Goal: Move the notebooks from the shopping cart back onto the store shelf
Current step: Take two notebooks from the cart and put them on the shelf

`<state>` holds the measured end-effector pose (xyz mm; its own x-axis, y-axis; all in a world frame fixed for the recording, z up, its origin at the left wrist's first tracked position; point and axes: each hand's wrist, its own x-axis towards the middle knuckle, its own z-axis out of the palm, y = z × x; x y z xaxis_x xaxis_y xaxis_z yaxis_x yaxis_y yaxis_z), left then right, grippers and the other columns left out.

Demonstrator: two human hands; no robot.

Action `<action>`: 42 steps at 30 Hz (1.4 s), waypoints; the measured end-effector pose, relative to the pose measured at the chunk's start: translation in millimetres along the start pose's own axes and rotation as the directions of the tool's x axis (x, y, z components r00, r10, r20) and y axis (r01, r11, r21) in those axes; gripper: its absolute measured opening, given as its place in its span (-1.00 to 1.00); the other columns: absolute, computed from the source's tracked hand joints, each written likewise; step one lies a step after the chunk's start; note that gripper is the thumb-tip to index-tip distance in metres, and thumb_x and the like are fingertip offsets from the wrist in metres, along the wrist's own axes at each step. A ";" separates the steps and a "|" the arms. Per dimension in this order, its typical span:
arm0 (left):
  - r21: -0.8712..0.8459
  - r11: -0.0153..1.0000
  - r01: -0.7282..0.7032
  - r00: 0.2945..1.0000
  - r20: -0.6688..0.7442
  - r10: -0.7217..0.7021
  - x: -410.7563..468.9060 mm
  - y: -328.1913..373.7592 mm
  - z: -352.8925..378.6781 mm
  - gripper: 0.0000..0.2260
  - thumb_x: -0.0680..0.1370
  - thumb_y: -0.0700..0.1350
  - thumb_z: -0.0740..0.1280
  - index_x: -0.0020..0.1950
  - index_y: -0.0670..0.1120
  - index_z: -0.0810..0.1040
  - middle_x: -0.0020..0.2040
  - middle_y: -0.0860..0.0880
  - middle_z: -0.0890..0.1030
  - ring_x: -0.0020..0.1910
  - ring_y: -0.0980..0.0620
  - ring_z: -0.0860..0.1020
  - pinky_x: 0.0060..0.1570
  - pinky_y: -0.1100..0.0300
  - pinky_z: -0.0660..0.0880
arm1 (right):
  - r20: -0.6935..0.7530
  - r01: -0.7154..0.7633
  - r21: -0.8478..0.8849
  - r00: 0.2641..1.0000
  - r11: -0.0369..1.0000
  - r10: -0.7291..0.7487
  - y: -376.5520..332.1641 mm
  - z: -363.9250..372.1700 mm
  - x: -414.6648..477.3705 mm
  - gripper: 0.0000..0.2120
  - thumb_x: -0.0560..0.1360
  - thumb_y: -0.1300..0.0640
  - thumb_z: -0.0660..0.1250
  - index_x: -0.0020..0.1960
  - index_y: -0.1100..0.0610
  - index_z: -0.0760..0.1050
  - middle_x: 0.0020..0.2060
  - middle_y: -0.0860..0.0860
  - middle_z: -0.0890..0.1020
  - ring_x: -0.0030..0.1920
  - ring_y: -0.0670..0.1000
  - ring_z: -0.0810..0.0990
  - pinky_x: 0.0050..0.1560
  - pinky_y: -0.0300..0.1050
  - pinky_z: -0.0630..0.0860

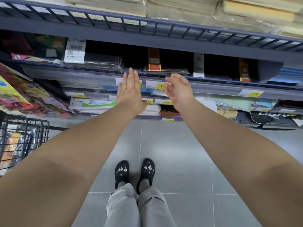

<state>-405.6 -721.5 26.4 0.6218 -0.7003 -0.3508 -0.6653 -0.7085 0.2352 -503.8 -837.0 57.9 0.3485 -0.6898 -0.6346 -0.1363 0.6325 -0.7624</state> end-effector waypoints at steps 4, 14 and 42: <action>0.003 1.000 -0.009 1.000 0.023 0.009 -0.5 -1.9 -2.5 -0.07 0.50 0.04 0.34 0.54 -0.12 -0.31 0.56 -0.05 -0.31 0.55 -0.07 -0.24 0.53 0.01 -0.11 | -0.037 -0.003 -0.106 0.999 0.994 -0.001 3.8 0.3 -4.4 -0.96 0.58 0.05 0.26 0.01 -0.01 0.45 -0.05 0.00 0.60 -0.16 -0.07 0.55 0.00 -0.18 0.55; 0.007 0.996 -0.085 0.977 0.195 0.083 -64.4 -16.4 -33.9 -0.21 0.53 0.11 0.27 0.58 -0.06 -0.12 0.59 -0.03 -0.16 0.56 -0.09 -0.12 0.51 -0.07 0.00 | 0.126 0.171 -0.585 0.985 0.793 -0.119 25.3 -9.5 -77.5 -0.70 0.48 0.09 0.39 0.19 0.08 0.48 0.01 0.01 0.54 -0.01 0.00 0.54 -0.08 -0.19 0.47; -0.112 0.869 0.481 0.851 -0.177 -0.494 -330.5 -198.9 -43.7 -0.24 0.50 0.18 0.24 0.57 0.01 -0.07 0.59 -0.07 -0.14 0.56 -0.10 -0.12 0.48 -0.15 -0.07 | 0.801 0.709 -0.479 0.595 -0.518 0.074 83.0 119.0 -227.8 -0.20 0.44 -0.18 0.32 0.53 -0.10 -0.02 0.56 0.02 -0.03 0.53 0.09 0.00 0.47 0.11 0.05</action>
<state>-460.6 -352.9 135.2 0.9311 -0.2614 -0.2545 -0.2328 -0.9628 0.1369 -484.1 -585.4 154.3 0.9396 -0.0819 -0.3323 -0.1266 -0.9852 -0.1153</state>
